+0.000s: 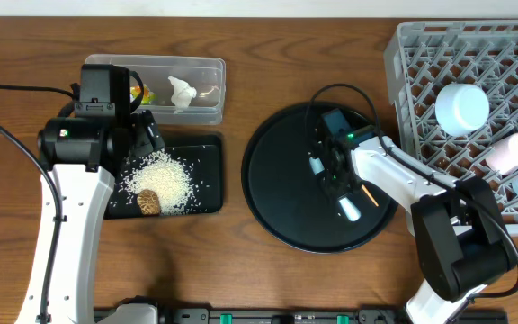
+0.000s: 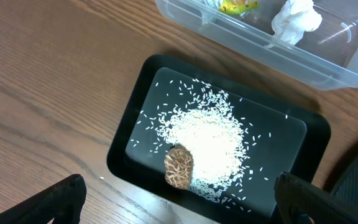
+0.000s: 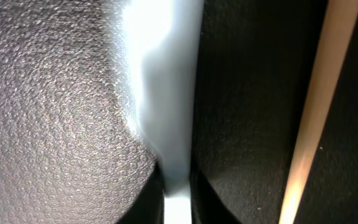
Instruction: Sort waste into correct bins and load items into the dishwasher rack
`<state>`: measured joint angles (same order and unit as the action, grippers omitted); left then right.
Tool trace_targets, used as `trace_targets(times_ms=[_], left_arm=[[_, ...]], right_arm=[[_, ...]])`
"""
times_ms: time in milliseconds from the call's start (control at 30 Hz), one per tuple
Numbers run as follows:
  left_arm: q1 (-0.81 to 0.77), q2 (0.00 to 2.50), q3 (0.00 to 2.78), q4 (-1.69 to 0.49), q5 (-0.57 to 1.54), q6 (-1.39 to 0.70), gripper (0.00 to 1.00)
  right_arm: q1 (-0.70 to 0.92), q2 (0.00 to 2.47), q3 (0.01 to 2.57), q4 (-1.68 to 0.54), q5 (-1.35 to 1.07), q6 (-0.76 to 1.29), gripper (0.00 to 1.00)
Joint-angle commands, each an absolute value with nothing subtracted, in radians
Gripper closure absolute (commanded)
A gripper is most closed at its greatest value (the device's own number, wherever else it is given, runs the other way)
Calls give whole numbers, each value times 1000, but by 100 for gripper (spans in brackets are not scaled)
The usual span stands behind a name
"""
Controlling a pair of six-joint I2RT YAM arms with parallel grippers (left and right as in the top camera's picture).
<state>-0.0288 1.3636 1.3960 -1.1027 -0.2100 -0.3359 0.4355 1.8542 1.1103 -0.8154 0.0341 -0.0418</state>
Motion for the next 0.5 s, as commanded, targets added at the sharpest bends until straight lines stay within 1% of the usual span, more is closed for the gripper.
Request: trace_targets(times_ms=[0, 267, 467], left_arm=[[-30, 1367, 1398, -1108, -221, -323, 2], [-29, 1367, 1398, -1107, -221, -323, 2], [-29, 1367, 1398, -1107, -221, -323, 2]], right_arm=[[447, 1868, 1097, -819, 44, -38, 99], [445, 1861, 1098, -822, -21, -38, 99], [438, 1818, 1135, -871, -69, -26, 99]])
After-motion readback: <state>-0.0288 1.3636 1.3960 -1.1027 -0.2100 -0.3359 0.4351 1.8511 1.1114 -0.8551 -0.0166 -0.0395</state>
